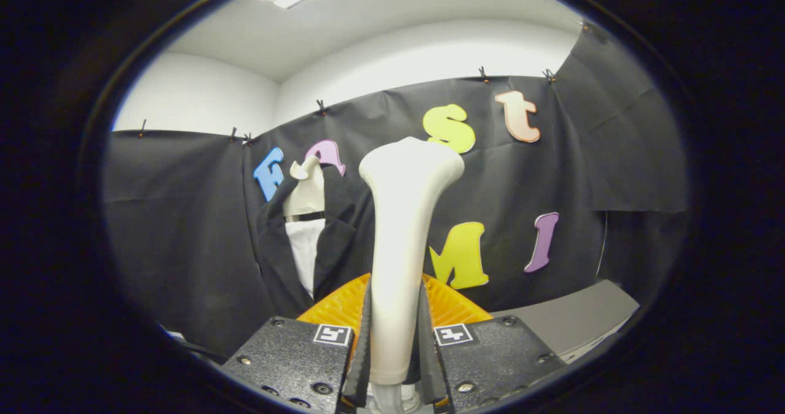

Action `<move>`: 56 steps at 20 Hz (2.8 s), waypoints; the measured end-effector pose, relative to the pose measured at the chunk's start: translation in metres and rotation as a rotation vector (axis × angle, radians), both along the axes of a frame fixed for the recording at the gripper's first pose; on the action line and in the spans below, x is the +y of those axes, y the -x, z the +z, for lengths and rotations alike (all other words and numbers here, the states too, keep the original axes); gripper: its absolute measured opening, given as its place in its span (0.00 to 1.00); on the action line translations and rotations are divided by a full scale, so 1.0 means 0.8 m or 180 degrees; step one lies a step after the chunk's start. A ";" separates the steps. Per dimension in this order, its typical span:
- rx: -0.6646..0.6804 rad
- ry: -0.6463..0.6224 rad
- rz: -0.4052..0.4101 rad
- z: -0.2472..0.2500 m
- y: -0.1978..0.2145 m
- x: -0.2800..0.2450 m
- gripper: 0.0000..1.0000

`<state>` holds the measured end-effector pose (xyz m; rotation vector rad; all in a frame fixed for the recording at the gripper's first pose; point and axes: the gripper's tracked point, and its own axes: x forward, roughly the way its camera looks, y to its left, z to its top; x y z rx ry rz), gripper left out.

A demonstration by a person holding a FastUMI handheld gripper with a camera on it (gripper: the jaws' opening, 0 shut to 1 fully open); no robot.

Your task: Iron the clothes twice with a garment steamer, once on the left side and once on the right side.

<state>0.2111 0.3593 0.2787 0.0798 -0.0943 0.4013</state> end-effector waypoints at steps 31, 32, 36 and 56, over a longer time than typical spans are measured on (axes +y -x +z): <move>0.0788 0.0553 -0.0056 -0.175 -0.060 0.084 0.36; 0.0819 0.0567 -0.0067 -0.183 -0.060 0.083 0.36; 0.0942 0.0631 -0.0083 -0.217 -0.058 0.080 0.36; 0.1607 0.0801 -0.0186 -0.383 -0.029 0.050 0.36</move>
